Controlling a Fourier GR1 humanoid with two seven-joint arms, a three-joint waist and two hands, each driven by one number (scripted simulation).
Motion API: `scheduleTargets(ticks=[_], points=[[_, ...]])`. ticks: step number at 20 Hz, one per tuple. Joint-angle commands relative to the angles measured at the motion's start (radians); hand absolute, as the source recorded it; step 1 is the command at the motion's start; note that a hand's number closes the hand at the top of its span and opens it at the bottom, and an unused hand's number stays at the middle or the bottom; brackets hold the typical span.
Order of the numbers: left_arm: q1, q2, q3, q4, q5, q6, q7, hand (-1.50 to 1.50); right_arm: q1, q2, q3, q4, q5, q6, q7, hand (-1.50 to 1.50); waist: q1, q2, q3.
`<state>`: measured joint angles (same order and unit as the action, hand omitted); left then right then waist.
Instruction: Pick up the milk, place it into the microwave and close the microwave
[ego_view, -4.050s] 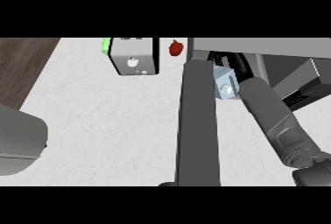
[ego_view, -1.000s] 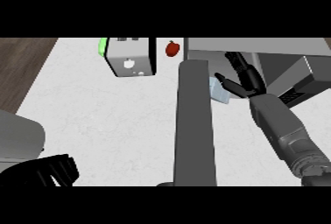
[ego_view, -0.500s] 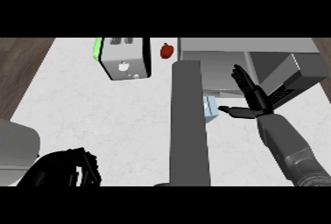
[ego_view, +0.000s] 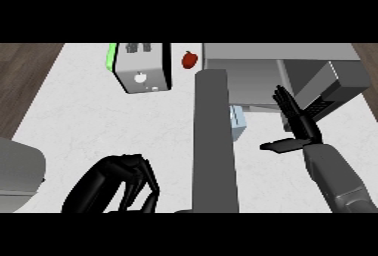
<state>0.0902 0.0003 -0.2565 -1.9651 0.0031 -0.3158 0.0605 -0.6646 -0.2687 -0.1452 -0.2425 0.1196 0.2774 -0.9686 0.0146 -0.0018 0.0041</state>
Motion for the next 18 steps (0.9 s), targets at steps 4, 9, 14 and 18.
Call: scheduleTargets(ticks=[4,9,14,18], points=[[-0.159,0.0,-0.132,0.195,-0.12,0.073,-0.062,1.5,0.129,-0.105,0.0,-0.083,-0.031,0.176,-0.081,-1.5,-0.041,0.001,-0.004],[-0.272,0.0,-0.218,0.444,-0.143,0.146,-0.112,1.5,0.204,-0.14,0.019,-0.17,-0.042,0.195,-0.118,-1.5,-0.067,0.007,-0.004],[-0.323,0.0,-0.318,0.63,-0.154,0.27,-0.19,1.5,0.284,-0.22,0.042,-0.247,-0.05,0.239,-0.163,-1.5,-0.057,0.01,-0.003],[-0.397,0.0,-0.339,0.779,-0.15,0.385,-0.29,1.5,0.289,-0.194,0.069,-0.358,-0.097,0.289,-0.101,-1.5,-0.085,0.008,-0.006]])
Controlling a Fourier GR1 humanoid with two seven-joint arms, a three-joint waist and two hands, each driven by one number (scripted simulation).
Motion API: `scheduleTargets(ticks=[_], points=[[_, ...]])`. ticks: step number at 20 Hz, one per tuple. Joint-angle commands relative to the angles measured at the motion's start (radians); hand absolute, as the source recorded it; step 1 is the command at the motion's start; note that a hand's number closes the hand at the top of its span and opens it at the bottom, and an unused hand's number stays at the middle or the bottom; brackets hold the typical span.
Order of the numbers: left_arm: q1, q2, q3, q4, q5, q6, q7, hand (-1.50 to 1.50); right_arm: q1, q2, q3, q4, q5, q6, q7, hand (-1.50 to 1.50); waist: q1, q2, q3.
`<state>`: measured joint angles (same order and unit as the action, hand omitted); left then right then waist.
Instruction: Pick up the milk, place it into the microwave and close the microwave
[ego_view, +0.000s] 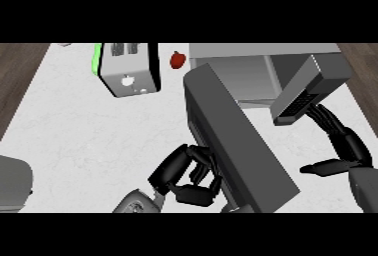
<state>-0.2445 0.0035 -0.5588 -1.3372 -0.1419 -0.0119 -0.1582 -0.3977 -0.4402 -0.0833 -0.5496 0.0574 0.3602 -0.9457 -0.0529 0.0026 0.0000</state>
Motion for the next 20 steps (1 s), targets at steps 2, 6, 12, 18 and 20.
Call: scheduleTargets(ticks=[2,6,12,18,20], points=[[-0.076,-0.003,-0.081,0.163,0.032,0.172,-0.099,1.5,0.001,-0.045,0.0,-0.066,-0.07,0.244,-0.112,-1.5,-0.015,0.007,-0.001],[-0.075,-0.003,-0.128,0.251,0.106,0.263,-0.226,1.5,0.041,-0.046,0.02,-0.146,-0.127,0.277,-0.078,-1.5,-0.038,0.008,-0.003],[-0.196,-0.003,-0.178,0.374,0.237,0.325,-0.207,1.5,0.016,-0.066,0.051,-0.278,-0.215,0.313,0.035,-1.5,-0.073,0.014,-0.004],[-0.259,-0.003,-0.254,0.368,0.372,0.403,-0.242,1.5,-0.016,-0.081,0.075,-0.395,-0.311,0.33,0.157,-1.5,-0.122,0.02,-0.007],[-0.279,-0.003,-0.25,0.37,0.427,0.416,-0.264,1.5,-0.002,-0.075,0.101,-0.426,-0.321,0.333,0.18,-1.5,-0.134,0.026,-0.007]])
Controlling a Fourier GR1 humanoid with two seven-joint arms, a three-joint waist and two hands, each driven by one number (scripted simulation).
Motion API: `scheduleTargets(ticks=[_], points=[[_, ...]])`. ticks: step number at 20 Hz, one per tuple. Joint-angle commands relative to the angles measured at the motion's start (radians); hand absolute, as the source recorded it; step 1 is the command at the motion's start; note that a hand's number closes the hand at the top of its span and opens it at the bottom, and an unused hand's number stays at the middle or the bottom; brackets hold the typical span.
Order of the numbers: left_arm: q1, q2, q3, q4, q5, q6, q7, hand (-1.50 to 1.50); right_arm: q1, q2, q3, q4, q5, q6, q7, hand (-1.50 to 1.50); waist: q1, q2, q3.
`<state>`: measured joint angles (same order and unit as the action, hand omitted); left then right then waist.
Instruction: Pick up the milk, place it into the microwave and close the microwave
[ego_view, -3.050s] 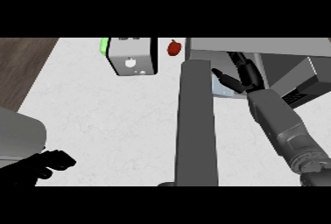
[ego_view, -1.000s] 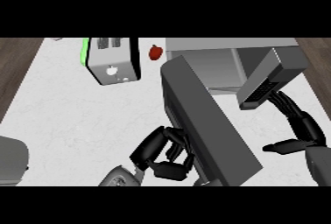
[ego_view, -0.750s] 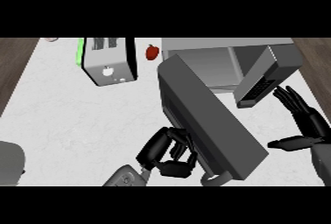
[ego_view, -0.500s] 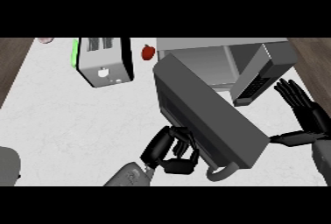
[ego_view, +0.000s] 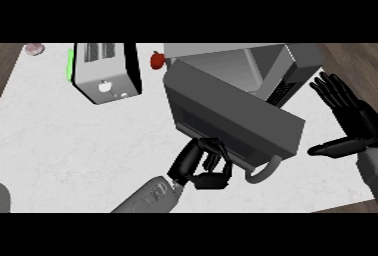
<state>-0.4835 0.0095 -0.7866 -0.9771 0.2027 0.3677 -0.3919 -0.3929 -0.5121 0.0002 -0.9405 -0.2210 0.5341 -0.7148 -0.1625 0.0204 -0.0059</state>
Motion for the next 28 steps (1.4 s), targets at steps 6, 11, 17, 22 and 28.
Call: scheduleTargets(ticks=[6,11,17,22,28], points=[[-0.12,-0.009,-0.01,0.0,0.19,0.162,-0.05,1.5,-0.044,-0.055,0.031,-0.131,-0.102,0.164,0.047,-1.5,-0.063,0.008,-0.002],[-0.174,-0.009,0.013,0.026,0.275,0.283,-0.053,1.5,-0.059,-0.099,0.023,-0.175,-0.145,0.16,0.11,-1.5,-0.075,0.013,0.0],[-0.259,-0.009,0.01,0.068,0.359,0.34,-0.03,-1.5,-0.106,-0.118,0.011,-0.214,-0.185,0.146,0.149,-1.5,-0.103,0.031,0.002],[-0.283,-0.009,0.028,0.088,0.428,0.398,-0.012,-1.5,-0.177,-0.223,-0.028,-0.289,-0.058,0.018,0.114,1.5,-0.117,0.037,0.001],[-0.327,-0.01,0.05,0.097,0.504,0.433,-0.046,-1.5,-0.213,-0.25,-0.037,-0.3,-0.019,-0.028,0.098,1.5,-0.104,0.057,0.001]])
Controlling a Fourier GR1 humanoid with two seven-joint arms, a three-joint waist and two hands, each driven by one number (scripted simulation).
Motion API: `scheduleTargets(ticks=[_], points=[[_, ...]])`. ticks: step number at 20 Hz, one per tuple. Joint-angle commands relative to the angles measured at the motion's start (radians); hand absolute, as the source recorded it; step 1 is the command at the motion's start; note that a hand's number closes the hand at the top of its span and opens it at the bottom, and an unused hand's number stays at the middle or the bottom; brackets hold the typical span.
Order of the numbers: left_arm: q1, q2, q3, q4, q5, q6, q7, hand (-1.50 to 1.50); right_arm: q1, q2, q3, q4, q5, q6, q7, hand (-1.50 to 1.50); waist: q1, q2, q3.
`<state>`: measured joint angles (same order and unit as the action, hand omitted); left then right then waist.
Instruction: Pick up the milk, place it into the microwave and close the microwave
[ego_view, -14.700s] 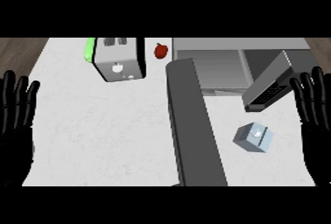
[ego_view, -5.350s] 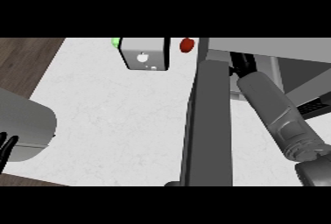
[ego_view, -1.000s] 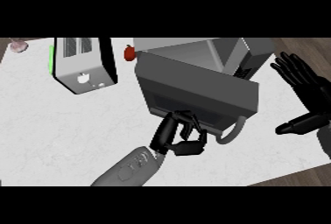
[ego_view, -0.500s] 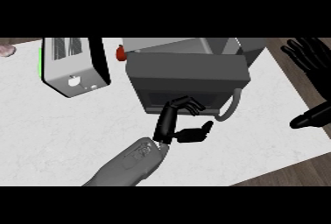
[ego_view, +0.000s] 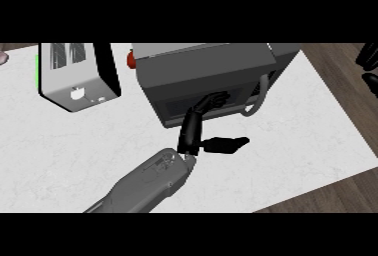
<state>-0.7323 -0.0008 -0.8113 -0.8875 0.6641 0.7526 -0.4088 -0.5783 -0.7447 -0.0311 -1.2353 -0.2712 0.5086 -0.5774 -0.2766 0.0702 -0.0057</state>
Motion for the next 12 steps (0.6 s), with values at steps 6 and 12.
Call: scheduleTargets(ticks=[6,12], points=[[-0.117,0.001,0.073,0.046,0.106,0.055,-0.04,-1.5,-0.052,-0.035,-0.005,-0.002,0.058,-0.024,-0.056,1.5,0.016,0.023,0.001],[-0.138,0.001,0.055,0.06,0.149,0.07,-0.067,-1.5,-0.068,-0.037,0.001,0.008,0.073,-0.037,-0.069,1.5,0.014,0.029,0.003]])
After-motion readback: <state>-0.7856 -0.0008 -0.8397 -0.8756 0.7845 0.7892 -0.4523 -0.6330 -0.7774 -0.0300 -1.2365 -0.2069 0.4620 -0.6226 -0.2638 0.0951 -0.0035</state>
